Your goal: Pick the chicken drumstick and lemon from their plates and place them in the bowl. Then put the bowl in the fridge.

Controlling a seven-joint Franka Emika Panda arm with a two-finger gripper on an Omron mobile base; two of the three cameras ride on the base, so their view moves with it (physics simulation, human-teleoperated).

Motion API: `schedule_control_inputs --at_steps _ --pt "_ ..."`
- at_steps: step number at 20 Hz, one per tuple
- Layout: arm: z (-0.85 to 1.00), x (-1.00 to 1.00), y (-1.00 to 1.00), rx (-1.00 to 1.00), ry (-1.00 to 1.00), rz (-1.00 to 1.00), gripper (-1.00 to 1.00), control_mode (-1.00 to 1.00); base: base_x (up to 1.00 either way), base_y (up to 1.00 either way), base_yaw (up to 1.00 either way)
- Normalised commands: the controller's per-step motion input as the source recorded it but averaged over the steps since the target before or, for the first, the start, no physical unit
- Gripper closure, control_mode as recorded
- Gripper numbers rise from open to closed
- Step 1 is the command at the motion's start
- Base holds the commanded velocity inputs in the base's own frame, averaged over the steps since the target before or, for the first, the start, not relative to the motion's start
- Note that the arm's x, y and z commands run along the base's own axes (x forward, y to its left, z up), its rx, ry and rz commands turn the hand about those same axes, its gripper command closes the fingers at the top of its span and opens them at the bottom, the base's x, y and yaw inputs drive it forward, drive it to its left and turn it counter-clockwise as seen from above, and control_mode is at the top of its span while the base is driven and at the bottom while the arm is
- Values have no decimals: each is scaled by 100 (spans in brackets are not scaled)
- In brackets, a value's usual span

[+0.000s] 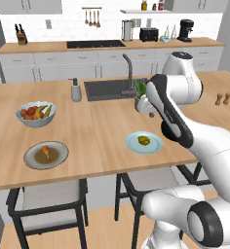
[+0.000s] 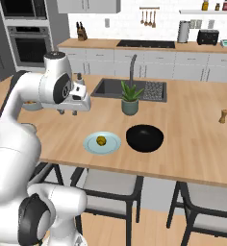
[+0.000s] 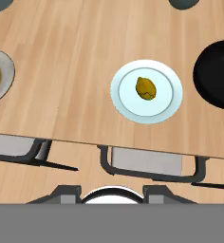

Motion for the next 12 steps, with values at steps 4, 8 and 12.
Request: schedule_control_inputs --at_steps 4,8,12 --pt "-4 -53 0 0 -1 0 -100 -100 0 0 0" --pt "-44 -45 -29 0 8 1 -100 -100 0 0 0" --pt "-61 54 -36 0 20 8 -100 -100 0 0 0"
